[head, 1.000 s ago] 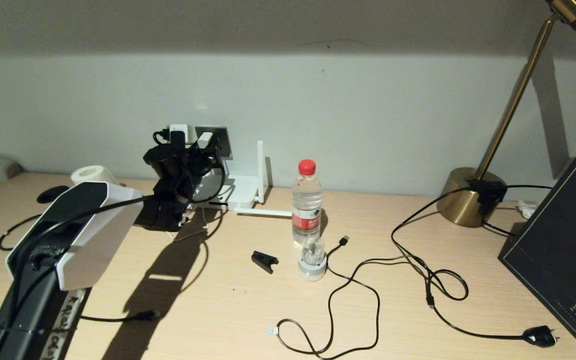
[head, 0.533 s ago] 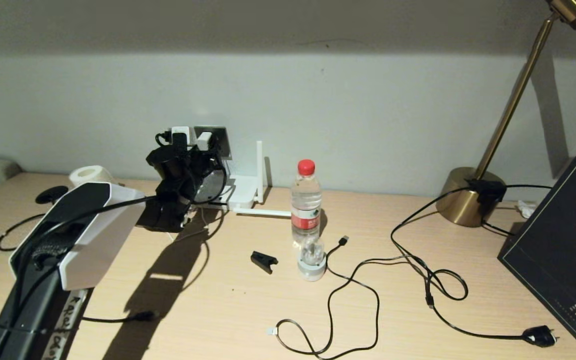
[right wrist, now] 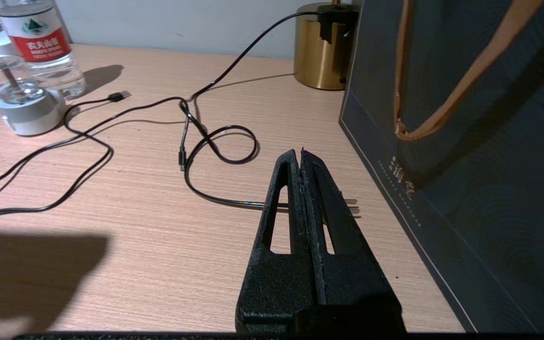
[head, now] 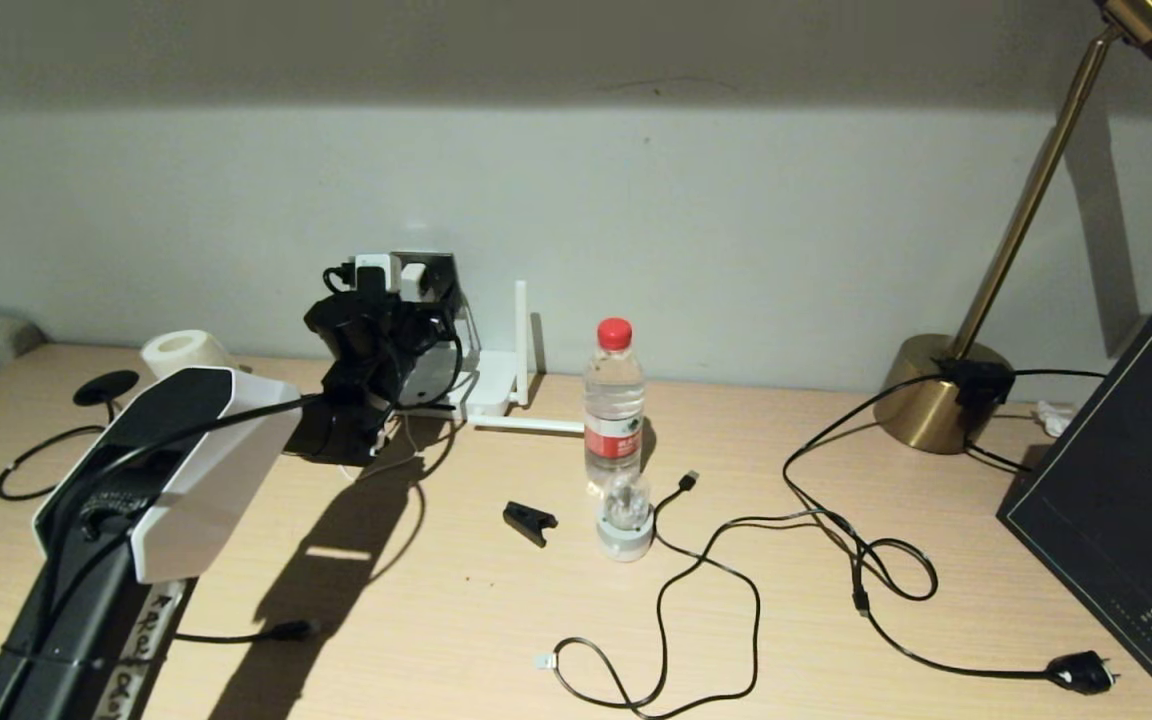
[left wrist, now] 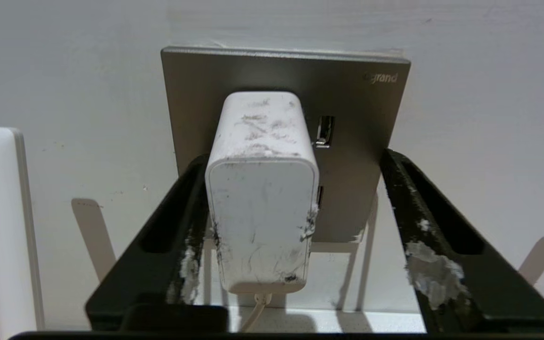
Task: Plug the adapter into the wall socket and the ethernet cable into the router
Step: Plug plug into socket
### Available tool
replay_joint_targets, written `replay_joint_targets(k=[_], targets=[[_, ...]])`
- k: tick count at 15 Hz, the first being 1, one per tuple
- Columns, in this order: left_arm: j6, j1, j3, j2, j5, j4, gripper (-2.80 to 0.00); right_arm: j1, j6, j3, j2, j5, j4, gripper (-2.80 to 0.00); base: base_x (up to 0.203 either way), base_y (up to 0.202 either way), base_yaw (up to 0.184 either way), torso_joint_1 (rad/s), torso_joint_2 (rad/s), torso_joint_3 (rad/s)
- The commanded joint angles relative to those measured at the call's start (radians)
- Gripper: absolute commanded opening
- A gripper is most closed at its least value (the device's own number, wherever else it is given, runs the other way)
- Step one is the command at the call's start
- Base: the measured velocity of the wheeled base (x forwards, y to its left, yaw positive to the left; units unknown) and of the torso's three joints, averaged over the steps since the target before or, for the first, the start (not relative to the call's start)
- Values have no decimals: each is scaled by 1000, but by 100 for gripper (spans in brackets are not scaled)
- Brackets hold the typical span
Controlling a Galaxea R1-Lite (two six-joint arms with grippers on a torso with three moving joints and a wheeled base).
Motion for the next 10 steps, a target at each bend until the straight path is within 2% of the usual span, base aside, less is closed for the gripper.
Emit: replay_joint_targets(k=[1, 3, 5, 10], targets=[[4, 0, 34, -21, 3, -18, 0, 0, -1, 35, 2, 1, -1, -280, 0, 0, 0, 0, 0, 0], [6, 0, 120, -67, 2, -44, 0, 0, -1, 35, 0, 1, -1, -280, 0, 0, 0, 0, 0, 0], [8, -1, 254, -139, 2, -84, 0, 0, -1, 35, 1, 1, -1, -280, 0, 0, 0, 0, 0, 0], [11, 0, 568, -417, -1, -167, 0, 0, -1, 35, 1, 1, -1, -280, 0, 0, 0, 0, 0, 0]])
